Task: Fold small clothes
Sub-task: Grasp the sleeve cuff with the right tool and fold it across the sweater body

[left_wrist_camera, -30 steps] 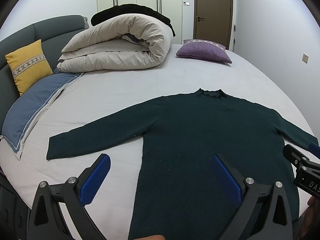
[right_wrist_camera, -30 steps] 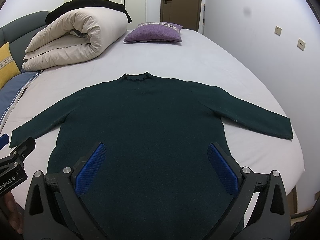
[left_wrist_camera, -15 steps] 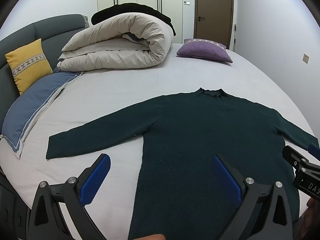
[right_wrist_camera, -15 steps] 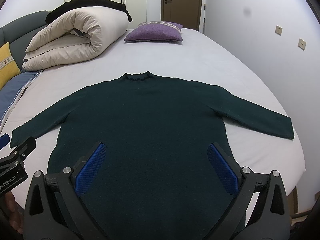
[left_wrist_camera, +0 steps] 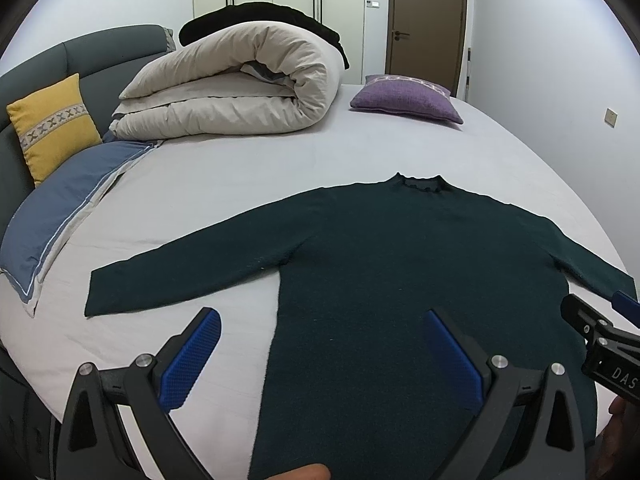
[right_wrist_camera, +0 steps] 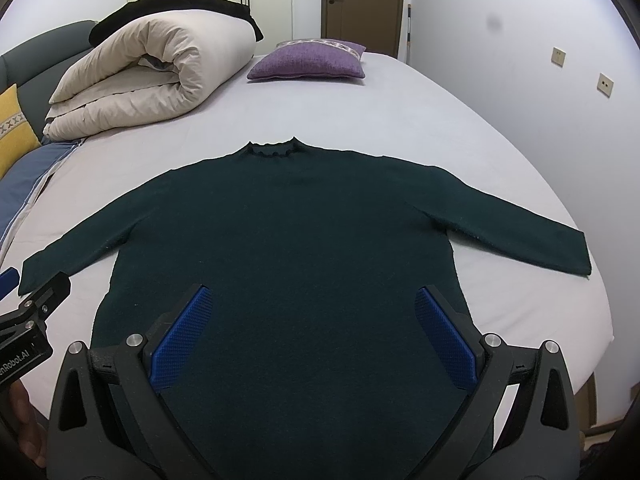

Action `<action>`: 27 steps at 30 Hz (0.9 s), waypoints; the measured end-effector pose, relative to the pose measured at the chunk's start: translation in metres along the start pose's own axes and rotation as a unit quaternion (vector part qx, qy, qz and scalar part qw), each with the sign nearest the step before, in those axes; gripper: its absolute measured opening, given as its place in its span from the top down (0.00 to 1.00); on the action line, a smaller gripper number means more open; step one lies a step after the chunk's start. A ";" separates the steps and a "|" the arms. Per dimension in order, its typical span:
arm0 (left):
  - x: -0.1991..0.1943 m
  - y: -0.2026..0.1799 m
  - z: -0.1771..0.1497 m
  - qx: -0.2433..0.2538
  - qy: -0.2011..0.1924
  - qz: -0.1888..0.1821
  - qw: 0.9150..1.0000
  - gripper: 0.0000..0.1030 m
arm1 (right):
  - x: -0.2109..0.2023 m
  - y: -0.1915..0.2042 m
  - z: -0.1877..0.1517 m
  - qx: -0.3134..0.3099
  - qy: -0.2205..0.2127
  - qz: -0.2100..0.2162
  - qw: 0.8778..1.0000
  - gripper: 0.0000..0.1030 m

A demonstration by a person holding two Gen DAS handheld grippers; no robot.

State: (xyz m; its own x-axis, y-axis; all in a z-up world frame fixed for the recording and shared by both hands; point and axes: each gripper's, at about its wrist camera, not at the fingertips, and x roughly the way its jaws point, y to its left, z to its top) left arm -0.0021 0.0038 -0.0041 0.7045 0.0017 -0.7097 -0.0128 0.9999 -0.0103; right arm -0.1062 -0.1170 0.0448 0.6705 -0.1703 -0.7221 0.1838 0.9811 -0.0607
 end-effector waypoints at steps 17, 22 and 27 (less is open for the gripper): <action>0.087 -0.030 0.008 -0.041 0.063 -0.091 0.993 0.00 | 0.101 -0.404 -0.057 0.456 -0.004 0.004 0.890 0.14; 0.099 -0.054 0.016 -0.014 0.026 -0.097 0.995 0.00 | 0.118 -0.478 -0.079 0.526 -0.043 0.028 0.849 0.31; 0.125 -0.065 0.026 -0.030 0.096 -0.125 0.987 0.00 | 0.135 -0.505 -0.071 0.536 -0.064 0.033 0.841 0.52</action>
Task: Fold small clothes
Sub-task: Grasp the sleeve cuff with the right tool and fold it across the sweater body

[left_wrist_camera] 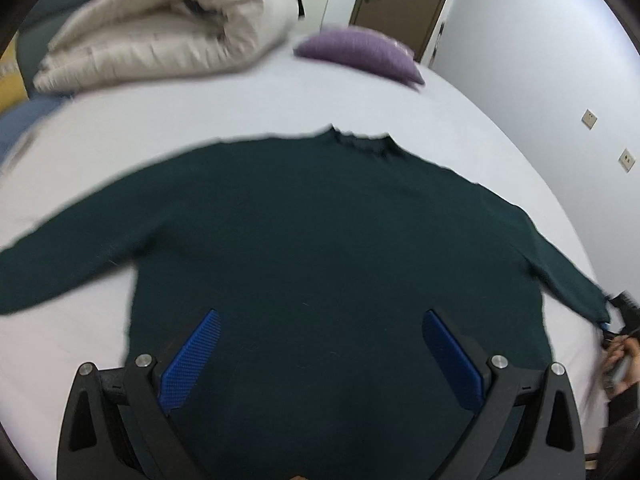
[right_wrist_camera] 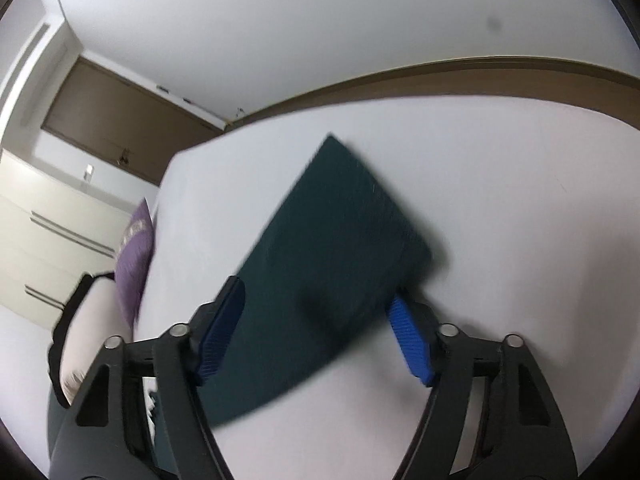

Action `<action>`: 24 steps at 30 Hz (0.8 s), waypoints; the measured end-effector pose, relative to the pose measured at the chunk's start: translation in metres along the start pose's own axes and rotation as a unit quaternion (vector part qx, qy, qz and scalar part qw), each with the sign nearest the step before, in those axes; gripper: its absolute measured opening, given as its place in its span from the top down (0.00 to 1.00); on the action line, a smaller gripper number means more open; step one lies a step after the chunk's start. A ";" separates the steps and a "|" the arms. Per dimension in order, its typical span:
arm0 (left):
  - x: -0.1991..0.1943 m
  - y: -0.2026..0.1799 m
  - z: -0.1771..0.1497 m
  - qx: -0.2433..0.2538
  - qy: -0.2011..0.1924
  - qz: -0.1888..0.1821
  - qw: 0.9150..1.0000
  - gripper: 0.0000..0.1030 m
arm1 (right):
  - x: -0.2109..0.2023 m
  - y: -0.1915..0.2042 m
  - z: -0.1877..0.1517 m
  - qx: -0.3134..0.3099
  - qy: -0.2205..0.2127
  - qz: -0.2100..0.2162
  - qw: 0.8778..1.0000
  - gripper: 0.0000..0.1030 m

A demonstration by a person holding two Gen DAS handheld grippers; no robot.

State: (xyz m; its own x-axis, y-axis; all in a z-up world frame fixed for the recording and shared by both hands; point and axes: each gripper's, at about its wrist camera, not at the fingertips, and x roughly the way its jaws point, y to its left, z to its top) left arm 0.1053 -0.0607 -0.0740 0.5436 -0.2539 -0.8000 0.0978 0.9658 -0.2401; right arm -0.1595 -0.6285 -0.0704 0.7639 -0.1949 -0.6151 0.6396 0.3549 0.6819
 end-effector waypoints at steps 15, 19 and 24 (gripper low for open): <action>0.004 0.047 0.018 -0.090 -0.009 -0.123 0.988 0.13 | 0.023 0.252 -0.124 -0.337 0.066 0.081 0.936 0.93; 0.008 0.065 0.023 -0.113 -0.007 -0.144 0.983 0.14 | 0.064 0.307 -0.229 -0.380 0.154 0.112 0.905 0.92; 0.023 0.073 0.031 -0.129 0.011 -0.162 0.978 0.14 | 0.123 0.272 -0.340 -0.418 0.232 0.112 0.871 0.70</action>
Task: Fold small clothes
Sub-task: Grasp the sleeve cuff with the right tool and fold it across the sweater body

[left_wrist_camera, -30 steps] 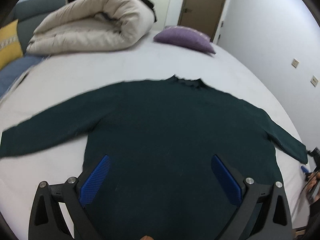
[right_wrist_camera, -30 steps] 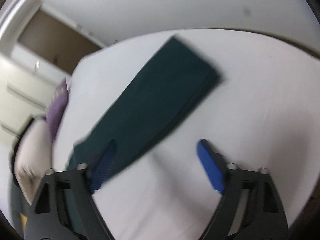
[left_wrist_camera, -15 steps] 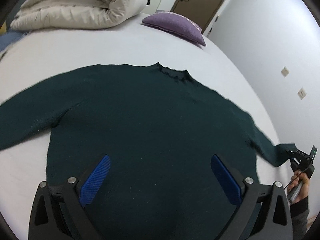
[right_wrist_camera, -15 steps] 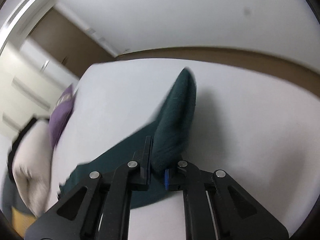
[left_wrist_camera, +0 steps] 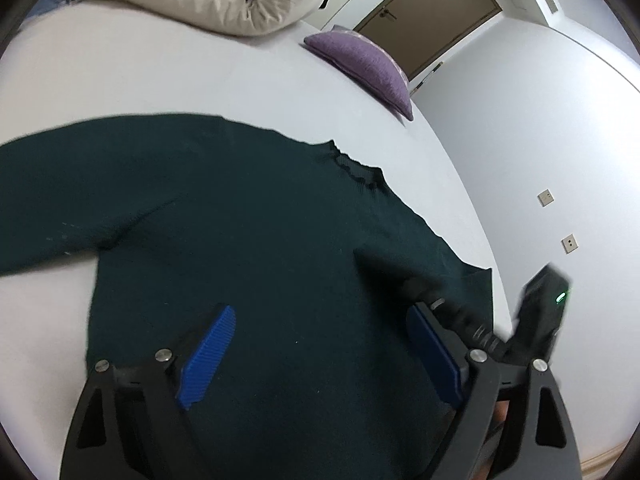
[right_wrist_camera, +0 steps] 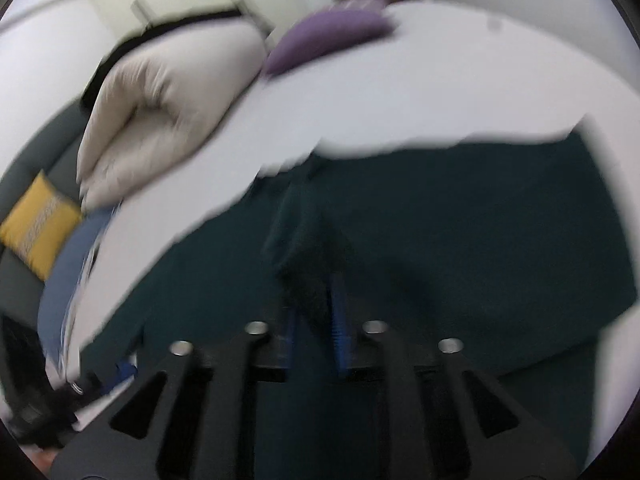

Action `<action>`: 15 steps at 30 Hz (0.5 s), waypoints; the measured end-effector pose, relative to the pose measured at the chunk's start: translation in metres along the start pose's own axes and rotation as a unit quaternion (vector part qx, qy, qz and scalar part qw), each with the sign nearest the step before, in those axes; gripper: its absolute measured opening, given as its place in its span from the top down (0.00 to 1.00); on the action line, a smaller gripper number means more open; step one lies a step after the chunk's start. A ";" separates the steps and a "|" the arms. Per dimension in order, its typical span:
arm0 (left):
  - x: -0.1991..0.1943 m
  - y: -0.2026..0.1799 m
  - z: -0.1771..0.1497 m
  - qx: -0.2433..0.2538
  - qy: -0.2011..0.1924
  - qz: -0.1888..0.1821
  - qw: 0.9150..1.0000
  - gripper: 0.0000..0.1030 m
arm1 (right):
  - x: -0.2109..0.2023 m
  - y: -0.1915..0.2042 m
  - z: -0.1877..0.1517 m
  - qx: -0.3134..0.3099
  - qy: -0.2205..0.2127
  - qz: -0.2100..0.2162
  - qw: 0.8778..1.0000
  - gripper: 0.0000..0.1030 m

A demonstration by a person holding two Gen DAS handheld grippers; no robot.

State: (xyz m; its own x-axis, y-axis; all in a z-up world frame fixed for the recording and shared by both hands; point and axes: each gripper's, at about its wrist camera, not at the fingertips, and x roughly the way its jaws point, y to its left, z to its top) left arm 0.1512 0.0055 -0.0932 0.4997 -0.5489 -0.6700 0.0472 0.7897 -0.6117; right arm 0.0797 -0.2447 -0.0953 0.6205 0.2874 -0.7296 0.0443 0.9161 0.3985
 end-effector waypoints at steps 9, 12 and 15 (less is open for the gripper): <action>0.062 -0.037 -0.004 0.006 0.057 -0.037 0.998 0.14 | -0.049 0.015 -0.051 0.036 -0.024 0.058 0.997 0.39; 0.093 -0.051 -0.003 0.009 0.086 -0.038 0.996 0.25 | -0.100 -0.029 -0.065 0.081 -0.056 0.053 0.994 0.38; 0.124 -0.063 -0.007 0.012 0.127 -0.031 0.991 0.44 | -0.120 -0.065 -0.066 0.149 -0.063 0.082 0.983 0.38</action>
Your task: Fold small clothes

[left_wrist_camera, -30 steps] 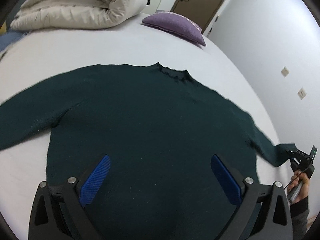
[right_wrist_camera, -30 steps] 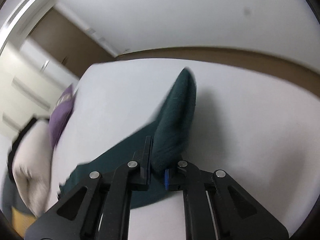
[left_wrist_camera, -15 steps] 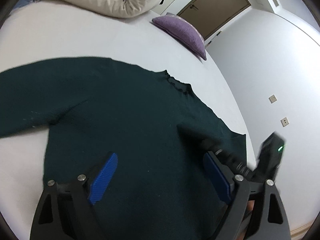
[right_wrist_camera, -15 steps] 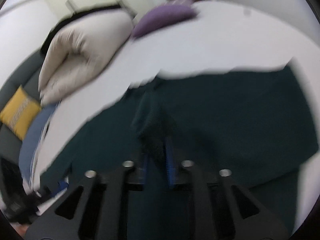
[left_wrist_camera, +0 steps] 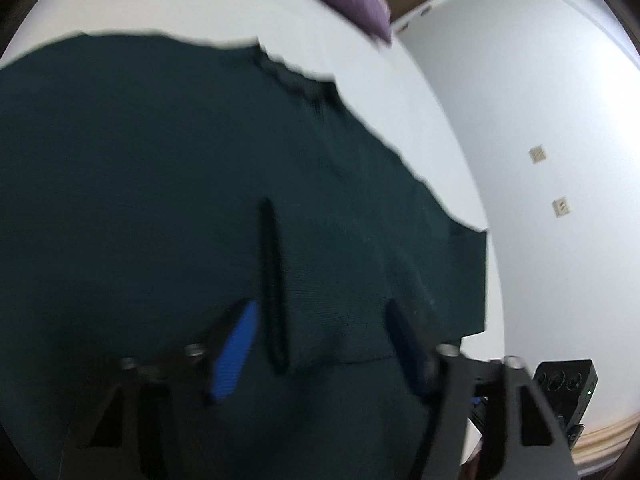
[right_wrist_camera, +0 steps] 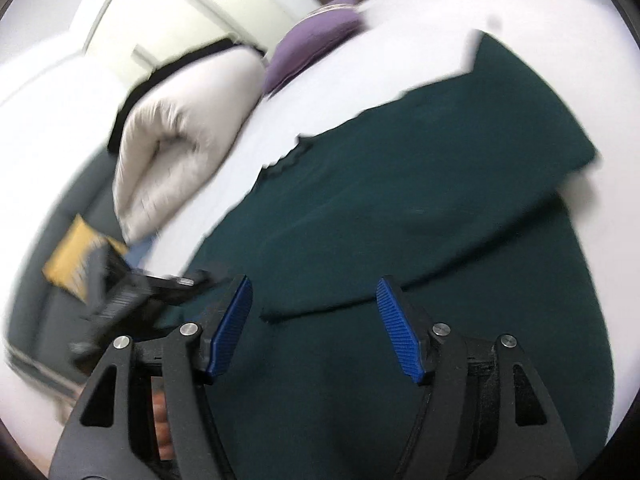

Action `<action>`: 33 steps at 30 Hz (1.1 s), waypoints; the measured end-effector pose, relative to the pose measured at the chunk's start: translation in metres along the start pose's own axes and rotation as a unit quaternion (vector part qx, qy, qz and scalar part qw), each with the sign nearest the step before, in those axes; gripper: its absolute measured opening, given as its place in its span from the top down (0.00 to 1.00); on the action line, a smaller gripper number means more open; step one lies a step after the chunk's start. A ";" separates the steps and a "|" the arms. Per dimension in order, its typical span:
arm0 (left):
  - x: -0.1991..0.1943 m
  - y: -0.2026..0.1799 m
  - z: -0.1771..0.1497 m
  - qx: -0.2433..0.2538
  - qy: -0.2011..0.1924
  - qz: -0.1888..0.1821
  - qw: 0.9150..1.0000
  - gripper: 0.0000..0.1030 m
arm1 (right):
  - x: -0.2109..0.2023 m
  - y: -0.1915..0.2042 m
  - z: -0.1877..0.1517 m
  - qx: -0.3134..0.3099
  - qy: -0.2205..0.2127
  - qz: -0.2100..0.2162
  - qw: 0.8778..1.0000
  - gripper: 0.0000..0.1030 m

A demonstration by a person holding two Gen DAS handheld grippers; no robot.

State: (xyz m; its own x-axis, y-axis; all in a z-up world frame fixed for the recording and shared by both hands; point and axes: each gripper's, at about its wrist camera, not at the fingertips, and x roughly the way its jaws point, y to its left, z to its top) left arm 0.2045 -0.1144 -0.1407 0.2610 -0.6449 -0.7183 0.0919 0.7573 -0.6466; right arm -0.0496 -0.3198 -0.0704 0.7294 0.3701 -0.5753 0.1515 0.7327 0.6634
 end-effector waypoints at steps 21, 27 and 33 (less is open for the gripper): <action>-0.093 0.028 0.048 0.031 -0.151 0.076 0.985 0.92 | 0.020 -0.086 0.039 0.151 -0.034 0.025 0.988 0.39; -0.080 0.056 0.048 0.023 -0.141 0.093 0.985 0.92 | 0.034 -0.097 0.064 0.188 -0.040 0.036 0.981 0.39; -0.057 0.071 0.048 0.011 -0.122 0.100 0.987 0.92 | 0.031 -0.123 0.083 0.222 -0.076 0.025 0.972 0.45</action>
State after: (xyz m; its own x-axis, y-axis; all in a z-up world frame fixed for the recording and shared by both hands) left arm 0.2426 -0.0187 -0.1336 0.4994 -0.4408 -0.7459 0.0351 0.8705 -0.4909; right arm 0.0093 -0.4460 -0.1299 0.8283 0.2857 -0.4821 0.3614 0.3852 0.8491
